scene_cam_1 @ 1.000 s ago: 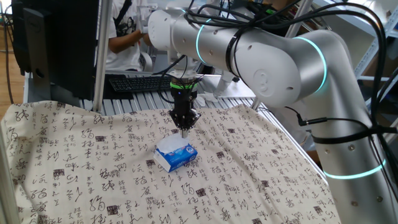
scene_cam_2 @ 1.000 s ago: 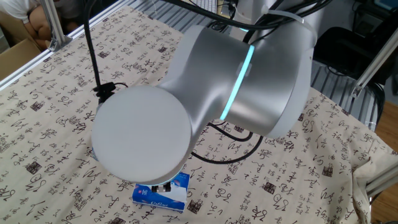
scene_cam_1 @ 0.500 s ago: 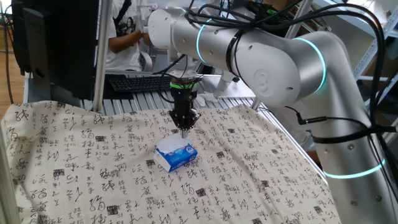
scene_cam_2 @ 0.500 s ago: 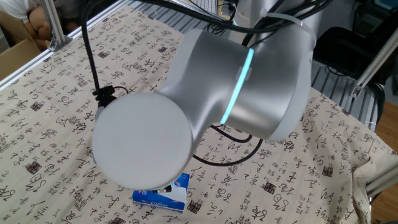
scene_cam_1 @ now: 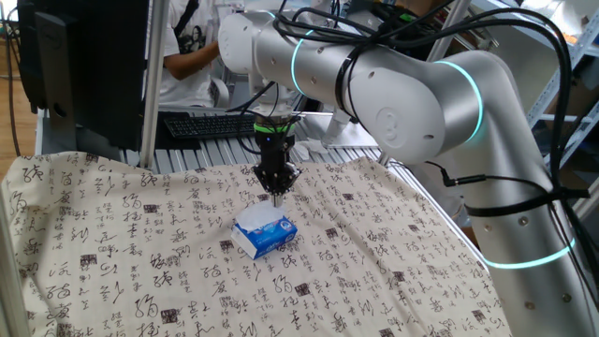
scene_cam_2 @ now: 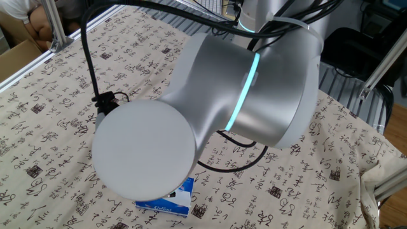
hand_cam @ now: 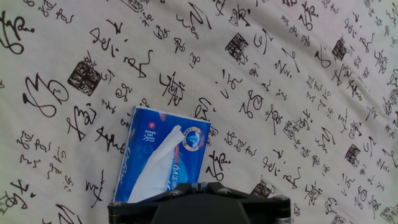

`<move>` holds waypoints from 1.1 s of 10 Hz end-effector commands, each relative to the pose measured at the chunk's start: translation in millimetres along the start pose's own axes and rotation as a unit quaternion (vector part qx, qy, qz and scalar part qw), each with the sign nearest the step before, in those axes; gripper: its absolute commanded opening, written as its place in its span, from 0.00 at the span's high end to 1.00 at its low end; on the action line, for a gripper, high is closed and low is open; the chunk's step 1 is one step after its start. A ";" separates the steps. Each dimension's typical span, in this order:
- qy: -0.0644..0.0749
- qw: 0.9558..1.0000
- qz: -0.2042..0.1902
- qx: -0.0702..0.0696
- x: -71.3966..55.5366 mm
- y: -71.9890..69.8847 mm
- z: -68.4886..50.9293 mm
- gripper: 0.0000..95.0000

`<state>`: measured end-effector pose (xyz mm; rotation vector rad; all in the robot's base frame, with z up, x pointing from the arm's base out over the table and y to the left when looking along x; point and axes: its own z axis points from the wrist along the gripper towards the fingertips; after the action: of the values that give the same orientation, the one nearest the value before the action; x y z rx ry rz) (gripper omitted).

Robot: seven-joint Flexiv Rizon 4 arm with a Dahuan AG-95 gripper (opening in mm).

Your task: Pull out a napkin

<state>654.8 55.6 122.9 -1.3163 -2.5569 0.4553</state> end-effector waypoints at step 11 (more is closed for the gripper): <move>-0.022 0.999 -0.031 -0.004 -0.2 -0.8 0.7 1.00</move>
<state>656.5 56.4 123.0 -1.2374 -2.6232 0.4671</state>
